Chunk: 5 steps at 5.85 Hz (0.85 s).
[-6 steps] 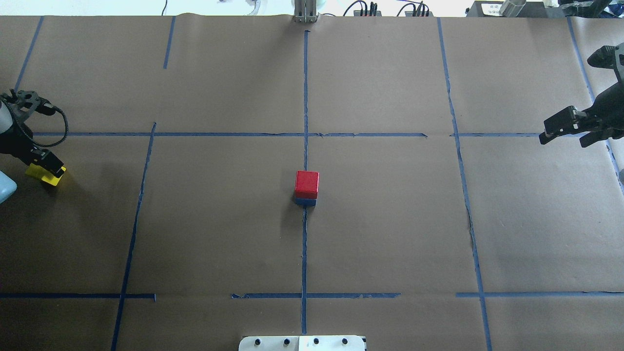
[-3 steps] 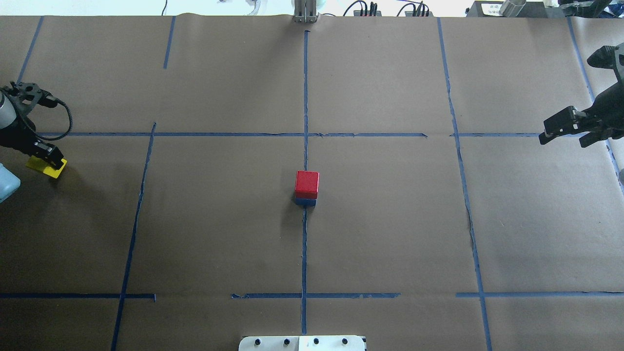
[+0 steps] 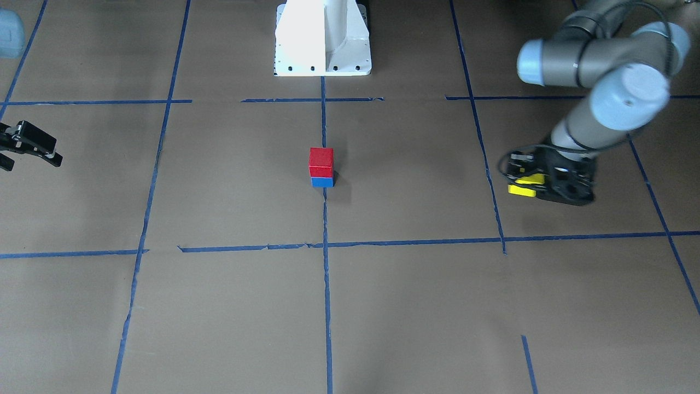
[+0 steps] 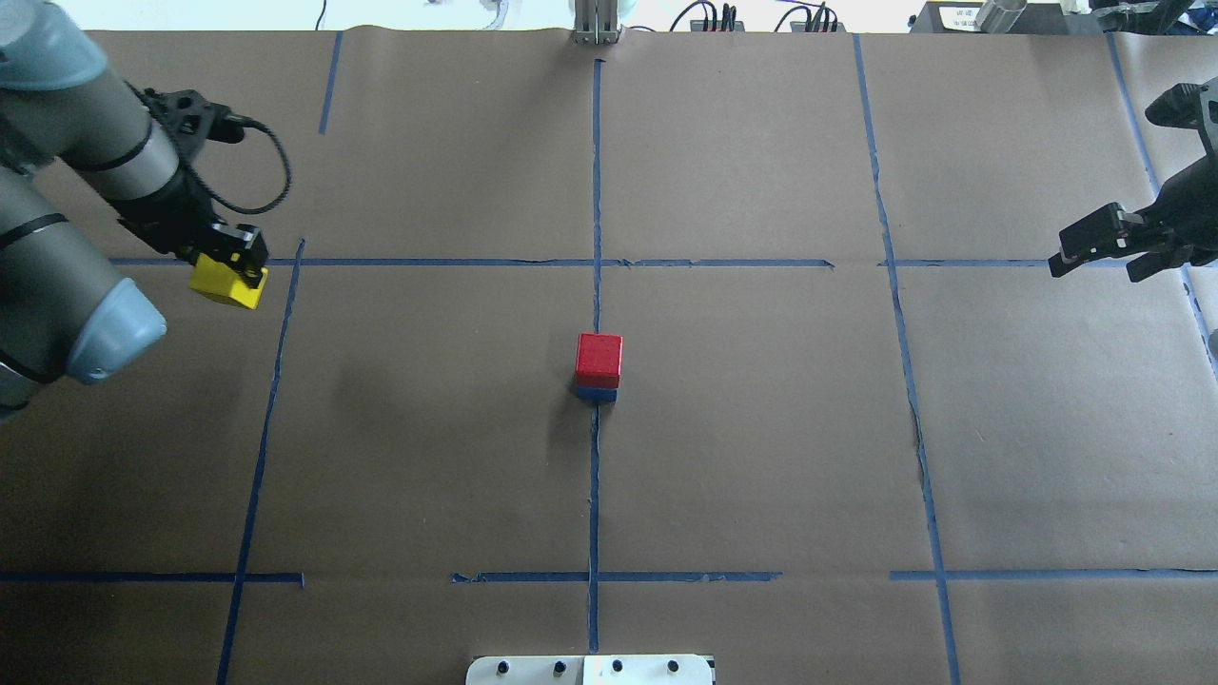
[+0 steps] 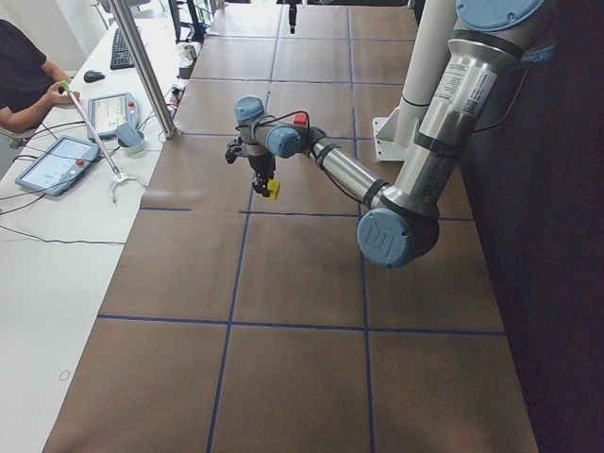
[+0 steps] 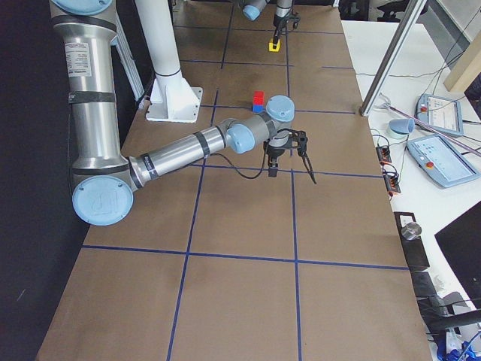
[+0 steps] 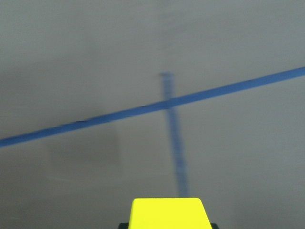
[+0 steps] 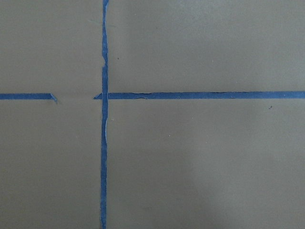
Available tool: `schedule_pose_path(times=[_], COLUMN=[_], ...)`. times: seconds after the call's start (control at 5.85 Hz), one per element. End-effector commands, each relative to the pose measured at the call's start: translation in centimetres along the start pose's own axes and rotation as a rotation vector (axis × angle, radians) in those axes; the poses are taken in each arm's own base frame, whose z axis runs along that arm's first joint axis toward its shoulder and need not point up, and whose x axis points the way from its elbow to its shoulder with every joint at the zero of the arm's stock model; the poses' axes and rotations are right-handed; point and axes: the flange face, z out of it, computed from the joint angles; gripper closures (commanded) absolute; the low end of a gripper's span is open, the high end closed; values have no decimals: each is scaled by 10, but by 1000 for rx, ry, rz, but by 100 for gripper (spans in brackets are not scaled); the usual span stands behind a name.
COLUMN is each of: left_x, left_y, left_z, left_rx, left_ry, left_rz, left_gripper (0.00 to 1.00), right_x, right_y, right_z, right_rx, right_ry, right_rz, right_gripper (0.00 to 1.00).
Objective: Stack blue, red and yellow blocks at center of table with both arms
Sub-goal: 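Carry the yellow cube with the left gripper over the red cube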
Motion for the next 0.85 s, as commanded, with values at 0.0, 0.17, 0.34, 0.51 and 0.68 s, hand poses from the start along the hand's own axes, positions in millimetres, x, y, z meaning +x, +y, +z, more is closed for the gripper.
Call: schedule_pose_path(times=[0.0,0.17,0.34,0.51,0.68], left_x=[187,262,291,302,304], left_y=[33,42,29,35,35], left_z=[-12,-8,-5,4,4], left_rx=[-1,31,34,49,78], left_ry=[96,82,58,39,25], left_rz=[-113,-132,-139,-123,-120], left_gripper=[100,100,100,100,100], right_x=[5,7,11,12,12], right_y=[-3,-5,-6,-6,-6], right_z=[-8,-13,-16,-16,-16], right_rx=[18,33,42,42,43], right_ry=[-1,-4,-5,-3,-4], right_rz=[4,0,2,5,5], right_gripper=[0,0,0,0,0])
